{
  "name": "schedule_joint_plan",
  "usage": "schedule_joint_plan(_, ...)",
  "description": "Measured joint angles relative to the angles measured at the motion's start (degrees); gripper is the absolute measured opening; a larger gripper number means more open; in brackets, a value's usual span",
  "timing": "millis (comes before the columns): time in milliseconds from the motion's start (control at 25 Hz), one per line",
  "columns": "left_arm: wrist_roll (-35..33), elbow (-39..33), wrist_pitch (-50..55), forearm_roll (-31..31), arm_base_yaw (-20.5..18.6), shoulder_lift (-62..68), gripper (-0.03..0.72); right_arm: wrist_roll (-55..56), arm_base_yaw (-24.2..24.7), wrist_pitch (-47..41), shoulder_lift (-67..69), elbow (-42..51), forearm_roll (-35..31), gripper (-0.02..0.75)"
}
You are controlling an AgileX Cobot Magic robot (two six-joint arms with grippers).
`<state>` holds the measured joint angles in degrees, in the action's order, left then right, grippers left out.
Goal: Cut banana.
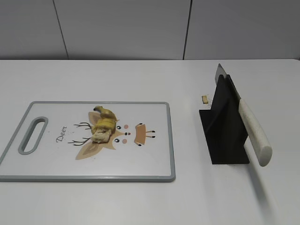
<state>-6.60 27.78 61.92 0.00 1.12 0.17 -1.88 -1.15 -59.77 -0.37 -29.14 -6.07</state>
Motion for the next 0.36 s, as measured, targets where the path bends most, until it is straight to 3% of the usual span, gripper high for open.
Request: schedule_joint_plan(360,0.00,0.00,0.00,0.00,0.00,0.00,0.530,0.00,0.00,0.00,0.00,0.00,0.00,0.585)
